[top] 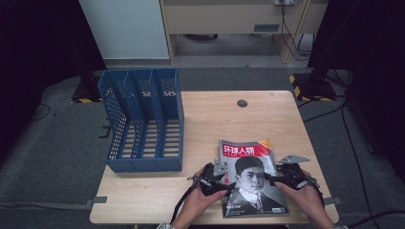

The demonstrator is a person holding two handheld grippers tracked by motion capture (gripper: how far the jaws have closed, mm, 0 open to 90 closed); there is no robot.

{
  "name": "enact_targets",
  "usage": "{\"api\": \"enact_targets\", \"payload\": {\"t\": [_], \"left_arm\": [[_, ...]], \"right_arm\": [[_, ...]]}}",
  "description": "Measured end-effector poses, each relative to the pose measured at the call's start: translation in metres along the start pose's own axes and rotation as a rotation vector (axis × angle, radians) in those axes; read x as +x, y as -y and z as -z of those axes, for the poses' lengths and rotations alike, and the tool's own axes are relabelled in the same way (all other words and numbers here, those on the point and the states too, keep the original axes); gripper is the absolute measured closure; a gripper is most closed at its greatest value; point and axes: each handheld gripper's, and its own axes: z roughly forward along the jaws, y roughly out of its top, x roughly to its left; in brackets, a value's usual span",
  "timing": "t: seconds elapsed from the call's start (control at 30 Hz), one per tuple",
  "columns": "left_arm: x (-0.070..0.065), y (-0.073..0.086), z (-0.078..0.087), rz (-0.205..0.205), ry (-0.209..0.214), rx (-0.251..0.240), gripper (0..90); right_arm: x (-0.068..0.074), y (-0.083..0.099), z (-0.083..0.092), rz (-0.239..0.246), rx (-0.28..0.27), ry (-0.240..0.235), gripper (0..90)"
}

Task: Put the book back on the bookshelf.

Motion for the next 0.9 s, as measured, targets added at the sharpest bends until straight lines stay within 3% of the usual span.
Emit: {"api": "enact_targets", "payload": {"t": [0.2, 0.33, 0.9], "left_arm": [[0.007, -0.001, -0.001, 0.027, 0.013, -0.017, 33.5], [0.009, -0.001, 0.000, 0.033, 0.019, -0.022, 35.8], [0.021, -0.004, 0.000, 0.060, 0.073, -0.043, 49.1]], "right_arm": [[0.004, -0.002, -0.001, 0.003, -0.004, 0.003, 40.9], [0.008, -0.003, -0.004, 0.019, -0.009, -0.027, 44.4], [0.014, -0.003, -0.008, 0.037, -0.028, -0.042, 42.1]]}}
